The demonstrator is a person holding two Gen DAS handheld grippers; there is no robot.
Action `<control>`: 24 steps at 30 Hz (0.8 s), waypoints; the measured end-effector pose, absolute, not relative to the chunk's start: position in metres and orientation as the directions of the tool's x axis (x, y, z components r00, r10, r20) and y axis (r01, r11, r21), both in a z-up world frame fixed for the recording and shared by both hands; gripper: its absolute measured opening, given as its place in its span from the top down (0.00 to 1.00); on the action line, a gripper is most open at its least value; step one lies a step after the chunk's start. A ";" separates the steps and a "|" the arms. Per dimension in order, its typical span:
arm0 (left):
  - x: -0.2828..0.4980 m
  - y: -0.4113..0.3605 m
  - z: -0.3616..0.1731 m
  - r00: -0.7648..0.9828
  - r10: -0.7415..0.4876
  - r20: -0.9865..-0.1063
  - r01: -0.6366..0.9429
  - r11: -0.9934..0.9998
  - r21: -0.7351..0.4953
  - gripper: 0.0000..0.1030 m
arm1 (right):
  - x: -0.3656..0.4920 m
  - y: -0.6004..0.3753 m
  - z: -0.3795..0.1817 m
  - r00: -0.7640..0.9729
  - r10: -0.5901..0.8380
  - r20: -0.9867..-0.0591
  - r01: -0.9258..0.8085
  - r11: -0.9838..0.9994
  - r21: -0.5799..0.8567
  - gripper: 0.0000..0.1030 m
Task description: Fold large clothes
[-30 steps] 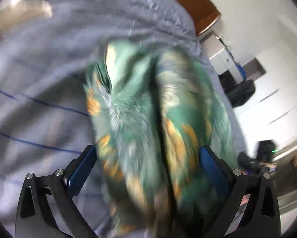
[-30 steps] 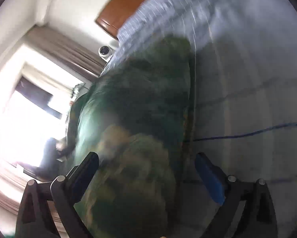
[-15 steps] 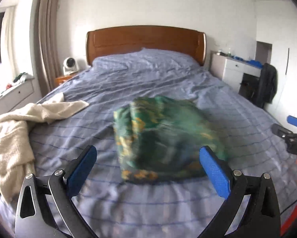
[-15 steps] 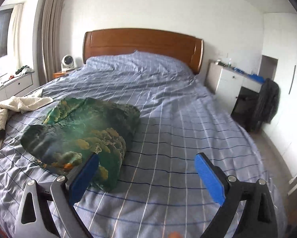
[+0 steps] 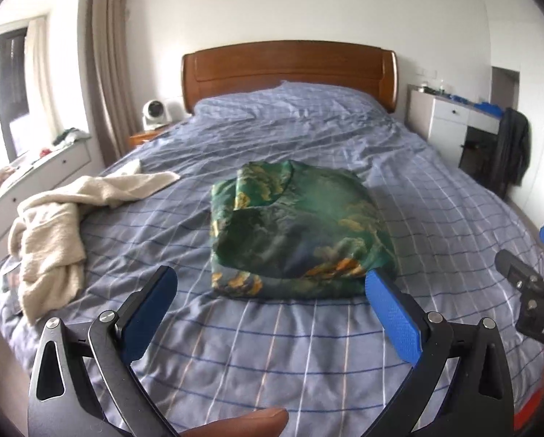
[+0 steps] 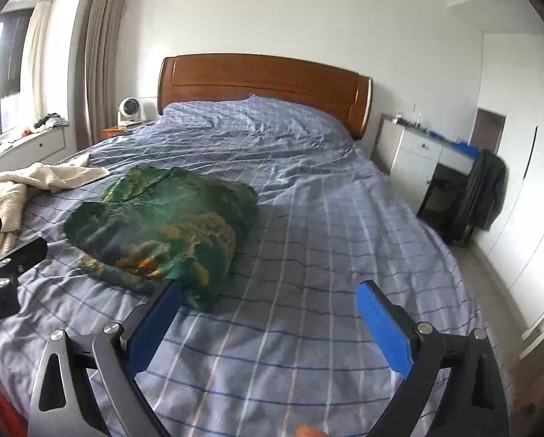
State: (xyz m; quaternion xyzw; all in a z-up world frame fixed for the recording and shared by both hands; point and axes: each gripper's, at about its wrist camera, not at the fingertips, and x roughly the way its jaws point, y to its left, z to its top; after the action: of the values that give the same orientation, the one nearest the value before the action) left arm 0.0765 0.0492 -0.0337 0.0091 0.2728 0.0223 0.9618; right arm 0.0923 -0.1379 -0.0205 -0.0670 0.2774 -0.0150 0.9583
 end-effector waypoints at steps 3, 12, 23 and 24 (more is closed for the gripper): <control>0.072 0.050 -0.033 0.843 0.022 -0.537 -0.021 1.000 0.008 0.00 | 0.089 -0.135 -0.025 0.834 -0.068 -0.548 -0.011 0.990 -0.140 0.04; 0.068 0.046 -0.035 0.836 0.061 -0.546 -0.045 0.998 0.044 0.00 | 0.077 -0.137 -0.023 0.825 -0.052 -0.563 -0.010 0.994 -0.107 0.04; 0.068 0.050 -0.040 0.823 0.075 -0.564 -0.069 0.997 0.033 0.00 | 0.075 -0.149 -0.032 0.802 0.098 -0.589 -0.084 0.995 0.052 0.04; 0.068 0.050 -0.041 0.821 0.073 -0.566 -0.066 0.997 0.034 0.00 | 0.074 -0.147 -0.034 0.800 0.105 -0.591 -0.098 0.994 0.045 0.04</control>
State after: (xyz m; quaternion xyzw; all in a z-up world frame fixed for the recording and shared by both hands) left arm 0.0677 0.0498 -0.0406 0.0063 0.2969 0.0365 0.9542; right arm 0.0743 -0.1466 -0.0338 0.0063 0.3116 0.0535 0.9487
